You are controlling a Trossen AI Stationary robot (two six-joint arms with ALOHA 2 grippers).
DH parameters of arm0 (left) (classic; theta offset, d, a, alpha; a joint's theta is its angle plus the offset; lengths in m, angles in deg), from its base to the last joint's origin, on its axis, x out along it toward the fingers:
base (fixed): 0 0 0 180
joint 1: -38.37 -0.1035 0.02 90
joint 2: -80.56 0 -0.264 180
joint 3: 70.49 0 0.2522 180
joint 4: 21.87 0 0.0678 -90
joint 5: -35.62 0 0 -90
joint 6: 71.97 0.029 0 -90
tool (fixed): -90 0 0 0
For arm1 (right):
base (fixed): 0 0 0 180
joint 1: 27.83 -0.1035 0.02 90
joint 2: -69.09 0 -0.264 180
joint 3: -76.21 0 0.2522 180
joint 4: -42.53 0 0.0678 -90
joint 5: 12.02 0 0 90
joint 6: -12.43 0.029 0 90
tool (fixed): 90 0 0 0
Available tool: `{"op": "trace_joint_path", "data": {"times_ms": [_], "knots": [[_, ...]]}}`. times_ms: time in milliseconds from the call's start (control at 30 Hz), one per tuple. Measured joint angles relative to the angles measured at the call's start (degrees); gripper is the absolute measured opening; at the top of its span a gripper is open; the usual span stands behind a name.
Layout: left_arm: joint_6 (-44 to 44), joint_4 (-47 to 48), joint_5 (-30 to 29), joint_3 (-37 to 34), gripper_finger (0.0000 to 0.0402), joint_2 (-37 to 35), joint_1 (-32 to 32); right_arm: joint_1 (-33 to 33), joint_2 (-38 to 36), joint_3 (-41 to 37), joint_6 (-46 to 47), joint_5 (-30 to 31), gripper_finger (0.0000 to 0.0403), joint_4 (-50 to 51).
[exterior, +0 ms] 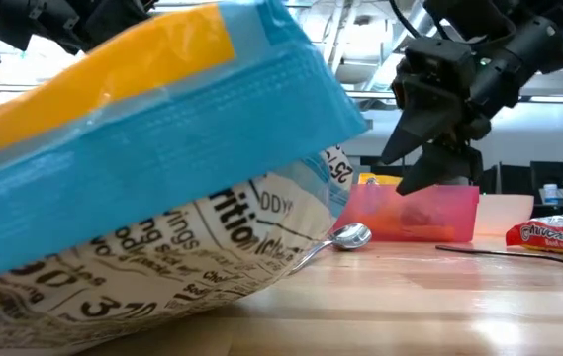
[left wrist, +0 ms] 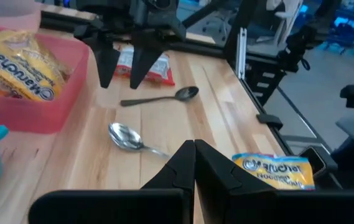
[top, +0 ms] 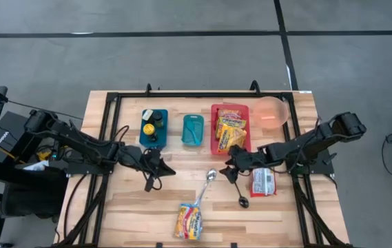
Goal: Pick & Place Food Item
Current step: Put the silver spoon into the green bin
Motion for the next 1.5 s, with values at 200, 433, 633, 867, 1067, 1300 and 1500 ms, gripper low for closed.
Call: {"op": "trace_joint_path", "data": {"times_ms": [200, 433, 633, 867, 1067, 1300, 1500], "knots": [[0.0, 1.5, 0.0, 0.0, 0.0001, 0.0, 0.3, -1.4, 0.0, -4.9, 6.0, 3.1, 0.0276, -7.1], [-0.2, 1.1, 0.0, 0.0, 0.0001, 0.0, 0.3, -1.7, 1.0, -6.5, 6.5, 3.8, 0.0276, -14.1], [-1.7, 1.1, 0.0, 0.0, 0.0001, 0.0, 0.3, -2.9, 9.4, -6.6, 8.6, 3.0, 0.0276, -20.5], [-2.1, 1.3, 0.0, 0.0, 0.0001, 0.0, 0.3, -4.1, 16.1, -5.0, 8.6, 2.7, 0.0275, -28.5], [-3.2, 1.2, 0.0, 0.0, 0.0001, 0.0, 0.3, -4.4, 20.3, -3.2, 11.7, 5.8, 0.0243, -31.0], [-3.2, 1.3, 0.0, 0.0, 0.0001, 0.0, 0.3, -4.6, 22.6, -0.7, 14.1, 7.5, 0.0184, -31.0], [-3.2, 1.6, 0.0, 0.0, 0.0001, 0.0, 0.3, -5.7, 21.8, -0.5, 16.0, 9.2, 0.0131, -28.8]]}}
